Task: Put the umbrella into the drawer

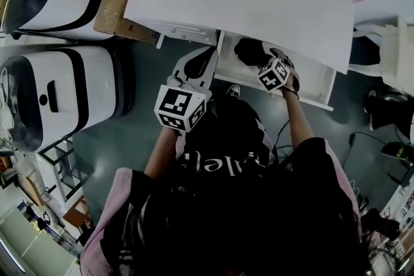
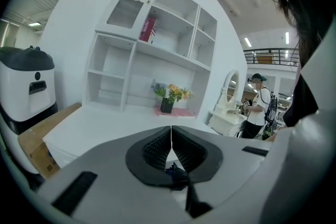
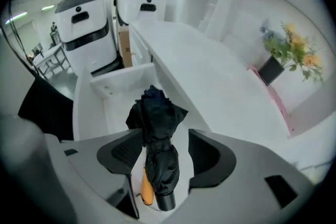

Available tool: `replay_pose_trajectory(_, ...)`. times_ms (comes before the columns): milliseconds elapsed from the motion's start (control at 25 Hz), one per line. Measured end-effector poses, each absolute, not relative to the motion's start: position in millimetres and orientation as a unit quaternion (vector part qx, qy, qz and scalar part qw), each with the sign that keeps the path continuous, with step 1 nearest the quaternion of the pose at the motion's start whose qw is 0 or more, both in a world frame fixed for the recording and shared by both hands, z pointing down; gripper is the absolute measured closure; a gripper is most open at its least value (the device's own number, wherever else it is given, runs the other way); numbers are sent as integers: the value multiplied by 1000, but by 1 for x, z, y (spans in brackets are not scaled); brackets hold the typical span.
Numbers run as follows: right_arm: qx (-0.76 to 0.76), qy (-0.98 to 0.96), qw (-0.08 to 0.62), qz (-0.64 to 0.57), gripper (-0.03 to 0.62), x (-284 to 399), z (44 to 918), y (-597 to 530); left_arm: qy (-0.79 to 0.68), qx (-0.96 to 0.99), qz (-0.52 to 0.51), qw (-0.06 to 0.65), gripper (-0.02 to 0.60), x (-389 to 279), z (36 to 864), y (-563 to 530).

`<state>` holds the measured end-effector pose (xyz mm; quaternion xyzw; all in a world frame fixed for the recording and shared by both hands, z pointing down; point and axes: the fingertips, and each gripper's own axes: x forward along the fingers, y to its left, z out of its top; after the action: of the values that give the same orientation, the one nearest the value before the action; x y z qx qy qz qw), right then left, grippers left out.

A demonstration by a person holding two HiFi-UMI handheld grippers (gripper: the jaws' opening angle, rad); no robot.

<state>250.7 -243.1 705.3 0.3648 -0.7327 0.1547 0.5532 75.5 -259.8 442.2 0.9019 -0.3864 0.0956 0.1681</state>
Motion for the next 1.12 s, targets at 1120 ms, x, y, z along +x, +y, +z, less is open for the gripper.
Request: replay_pose_trajectory(1120, 586, -772, 22, 245, 316, 96, 441, -169, -268, 952, 66, 135, 565, -7, 405, -191)
